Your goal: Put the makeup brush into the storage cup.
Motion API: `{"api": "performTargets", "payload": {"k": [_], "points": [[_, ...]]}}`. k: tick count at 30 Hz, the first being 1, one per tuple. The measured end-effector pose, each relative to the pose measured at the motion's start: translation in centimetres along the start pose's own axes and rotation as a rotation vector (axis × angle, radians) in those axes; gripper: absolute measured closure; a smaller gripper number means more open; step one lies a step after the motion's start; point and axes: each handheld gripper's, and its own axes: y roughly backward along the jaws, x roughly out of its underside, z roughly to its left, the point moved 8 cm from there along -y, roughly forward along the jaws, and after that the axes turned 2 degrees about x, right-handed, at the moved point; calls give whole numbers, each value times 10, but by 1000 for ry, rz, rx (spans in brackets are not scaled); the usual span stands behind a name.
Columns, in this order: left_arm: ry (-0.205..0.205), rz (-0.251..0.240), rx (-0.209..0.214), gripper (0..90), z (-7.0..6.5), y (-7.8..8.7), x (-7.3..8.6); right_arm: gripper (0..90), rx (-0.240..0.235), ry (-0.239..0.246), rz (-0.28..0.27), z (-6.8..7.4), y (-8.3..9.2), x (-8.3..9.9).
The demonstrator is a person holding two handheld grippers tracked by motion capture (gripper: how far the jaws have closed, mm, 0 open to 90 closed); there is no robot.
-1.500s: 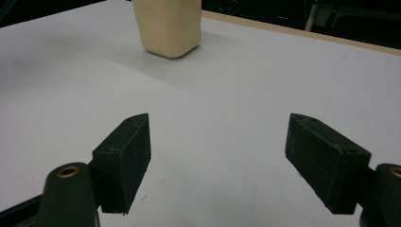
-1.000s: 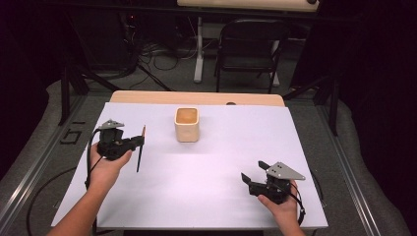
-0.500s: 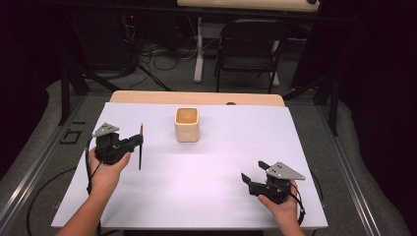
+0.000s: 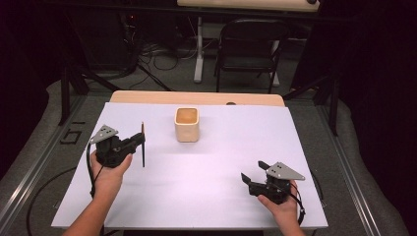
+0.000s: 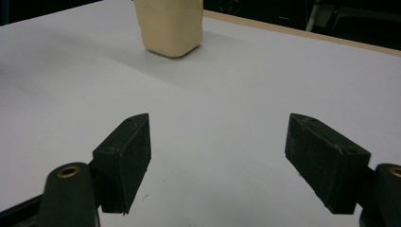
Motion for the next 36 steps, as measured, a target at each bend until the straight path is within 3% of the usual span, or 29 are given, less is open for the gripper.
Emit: {"api": "performTargets", "payload": {"k": [16,18,20,26,31,35,36], "points": [[-20,-8,86,839,-25,-12,2,287,-4,-3,-12,3,-2,-3],[-26,-10,100,839,-29,-15,2,336,-20,12,7,7,-2,-4],[-29,-11,111,839,-34,-19,2,342,-32,30,-13,13,-5,-8],[-45,-5,137,839,-46,-31,4,353,-71,82,14,30,-9,-12],[-58,-13,131,839,-53,-37,2,356,-85,125,26,40,-13,-17],[-61,-16,136,839,-58,-41,2,396,-79,114,53,45,-16,-19],[-65,-15,137,839,-59,-42,2,413,-79,109,38,46,-18,-21]]}}
